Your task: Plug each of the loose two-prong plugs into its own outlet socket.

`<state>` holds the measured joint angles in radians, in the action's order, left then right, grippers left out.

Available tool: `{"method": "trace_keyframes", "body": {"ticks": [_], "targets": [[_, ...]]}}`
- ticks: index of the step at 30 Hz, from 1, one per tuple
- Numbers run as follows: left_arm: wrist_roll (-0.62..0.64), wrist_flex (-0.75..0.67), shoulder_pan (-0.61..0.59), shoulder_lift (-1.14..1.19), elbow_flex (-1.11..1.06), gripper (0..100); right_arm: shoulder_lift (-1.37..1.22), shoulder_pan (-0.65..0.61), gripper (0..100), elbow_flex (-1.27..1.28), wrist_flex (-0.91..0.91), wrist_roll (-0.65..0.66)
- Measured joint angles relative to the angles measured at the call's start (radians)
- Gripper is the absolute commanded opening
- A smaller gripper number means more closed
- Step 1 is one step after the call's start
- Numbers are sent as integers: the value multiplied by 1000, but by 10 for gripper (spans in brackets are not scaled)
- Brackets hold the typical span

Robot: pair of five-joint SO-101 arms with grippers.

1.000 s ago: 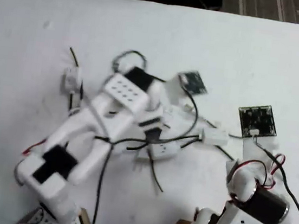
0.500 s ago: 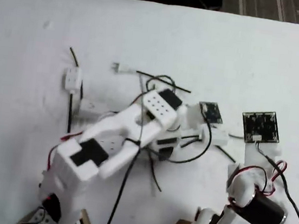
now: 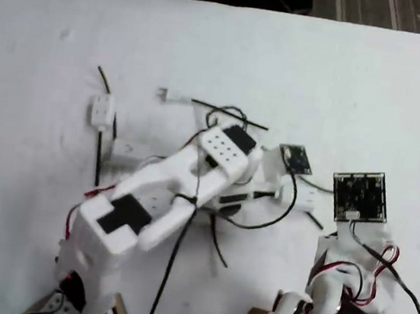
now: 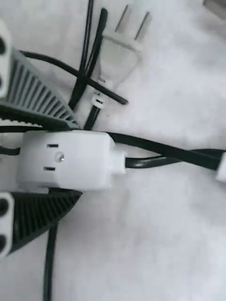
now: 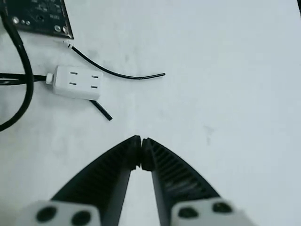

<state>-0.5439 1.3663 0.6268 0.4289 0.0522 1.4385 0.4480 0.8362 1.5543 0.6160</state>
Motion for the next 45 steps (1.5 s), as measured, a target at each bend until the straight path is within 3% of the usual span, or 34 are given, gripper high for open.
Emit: {"method": "trace_keyframes", "body": {"ticks": [8, 13, 18, 25, 30, 37, 39, 43, 45], "targets": [[0, 121, -123, -354, 0, 22, 2, -2, 21, 25, 0, 0], [-34, 183, -292, -522, 0, 22, 2, -2, 21, 37, 0, 0], [-117, 189, -545, -555, -6, 22, 2, -2, 21, 52, 0, 40], [-249, -60, -870, -555, -245, 22, 2, -2, 21, 80, 0, 63], [-275, -278, -962, -555, -451, 22, 2, -20, 21, 80, 0, 63], [-278, -376, -1023, -559, -595, 28, 2, -38, 21, 80, 0, 64], [-279, -376, -1037, -560, -600, 86, 2, -40, 21, 80, 0, 64], [-281, -365, -1073, -560, -600, 310, 2, -40, 21, 80, 0, 64], [-273, -347, -1096, -571, -600, 324, 2, -40, 21, 80, 0, 64]]}}
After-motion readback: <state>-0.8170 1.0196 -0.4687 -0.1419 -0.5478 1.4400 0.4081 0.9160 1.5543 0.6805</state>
